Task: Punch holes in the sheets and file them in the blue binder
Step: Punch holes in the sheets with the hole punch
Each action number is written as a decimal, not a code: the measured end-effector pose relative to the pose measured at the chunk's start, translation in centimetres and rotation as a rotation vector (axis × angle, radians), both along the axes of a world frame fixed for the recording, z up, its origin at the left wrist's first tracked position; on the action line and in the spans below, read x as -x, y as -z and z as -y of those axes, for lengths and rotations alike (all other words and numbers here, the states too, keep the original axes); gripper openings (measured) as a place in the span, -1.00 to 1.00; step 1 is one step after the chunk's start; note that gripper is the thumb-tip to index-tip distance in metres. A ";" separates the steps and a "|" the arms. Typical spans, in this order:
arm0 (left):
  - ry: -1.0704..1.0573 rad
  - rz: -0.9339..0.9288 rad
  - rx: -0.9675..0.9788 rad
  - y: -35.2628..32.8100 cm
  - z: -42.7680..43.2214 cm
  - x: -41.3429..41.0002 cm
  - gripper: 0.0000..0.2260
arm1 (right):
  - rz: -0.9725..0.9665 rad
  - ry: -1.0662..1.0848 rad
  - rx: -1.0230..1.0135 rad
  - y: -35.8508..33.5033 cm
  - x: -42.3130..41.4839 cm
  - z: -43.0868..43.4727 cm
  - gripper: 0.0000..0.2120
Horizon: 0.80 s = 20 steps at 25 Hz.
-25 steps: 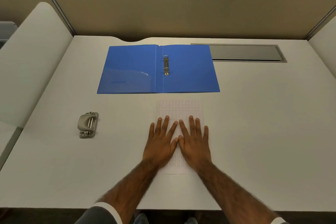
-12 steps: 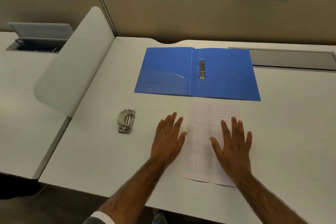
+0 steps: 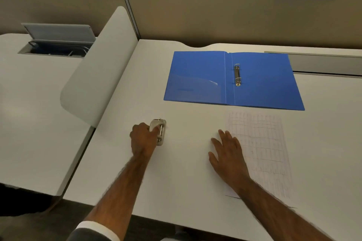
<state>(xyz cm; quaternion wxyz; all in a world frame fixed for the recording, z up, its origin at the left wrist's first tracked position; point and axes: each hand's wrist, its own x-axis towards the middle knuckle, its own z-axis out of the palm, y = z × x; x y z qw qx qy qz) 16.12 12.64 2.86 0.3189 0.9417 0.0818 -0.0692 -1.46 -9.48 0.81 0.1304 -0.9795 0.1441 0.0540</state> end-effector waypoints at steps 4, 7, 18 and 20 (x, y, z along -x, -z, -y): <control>0.045 -0.077 0.151 -1.5 0.8 -0.8 -0.70 | 0.014 0.054 -0.030 -0.1 -0.8 -1.1 -0.44; 0.038 -0.137 0.264 -2.4 2.1 0.0 -0.70 | 0.112 0.081 -0.098 -0.9 -1.5 -2.2 -0.58; 0.347 -0.099 -0.035 -3.8 13.0 8.4 -0.73 | 0.274 0.384 -0.207 -3.5 1.6 8.7 -0.72; 0.344 -0.088 -0.106 -3.7 13.9 9.2 -0.73 | 0.260 0.442 -0.194 -3.2 3.2 11.3 -0.73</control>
